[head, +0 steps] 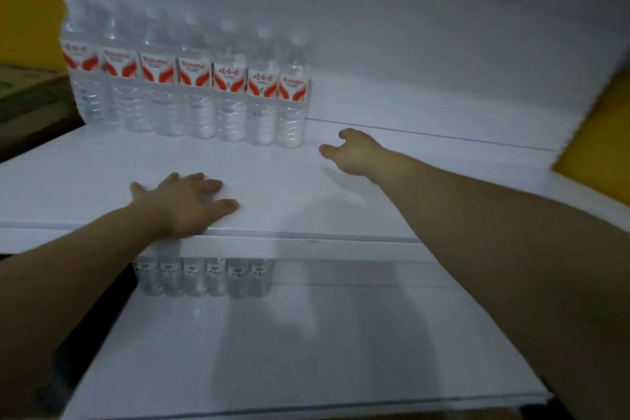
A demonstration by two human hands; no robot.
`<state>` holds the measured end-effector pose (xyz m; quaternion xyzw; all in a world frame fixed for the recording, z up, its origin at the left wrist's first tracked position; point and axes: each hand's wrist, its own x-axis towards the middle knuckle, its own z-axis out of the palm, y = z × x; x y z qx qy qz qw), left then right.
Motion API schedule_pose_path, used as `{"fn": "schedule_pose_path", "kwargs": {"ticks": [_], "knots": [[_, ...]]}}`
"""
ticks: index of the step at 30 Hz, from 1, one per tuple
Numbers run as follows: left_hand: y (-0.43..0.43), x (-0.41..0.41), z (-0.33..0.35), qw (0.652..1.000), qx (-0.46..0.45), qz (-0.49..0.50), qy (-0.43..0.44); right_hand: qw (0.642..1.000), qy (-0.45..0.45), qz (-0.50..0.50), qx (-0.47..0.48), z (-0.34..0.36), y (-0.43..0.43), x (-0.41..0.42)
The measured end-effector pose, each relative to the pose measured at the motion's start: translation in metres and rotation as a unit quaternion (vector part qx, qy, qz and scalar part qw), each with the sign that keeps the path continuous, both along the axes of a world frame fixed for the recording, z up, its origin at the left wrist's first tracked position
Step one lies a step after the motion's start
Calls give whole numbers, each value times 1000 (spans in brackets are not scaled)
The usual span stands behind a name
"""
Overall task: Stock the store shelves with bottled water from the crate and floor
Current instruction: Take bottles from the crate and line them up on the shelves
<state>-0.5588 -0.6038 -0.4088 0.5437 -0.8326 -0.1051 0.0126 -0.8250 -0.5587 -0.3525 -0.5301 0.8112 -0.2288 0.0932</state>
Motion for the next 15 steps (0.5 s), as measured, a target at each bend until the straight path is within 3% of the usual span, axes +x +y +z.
{"fn": "schedule_pose_path", "kwargs": {"ticks": [5, 9, 15], "knots": [[48, -35, 30, 989, 32, -106, 96, 998, 26, -52, 26, 18, 93, -10], [122, -90, 56, 960, 24, -234, 152, 991, 48, -122, 26, 31, 180, -22], [247, -148, 63, 897, 25, -420, 134, 965, 60, -252, 27, 29, 330, -26]]}}
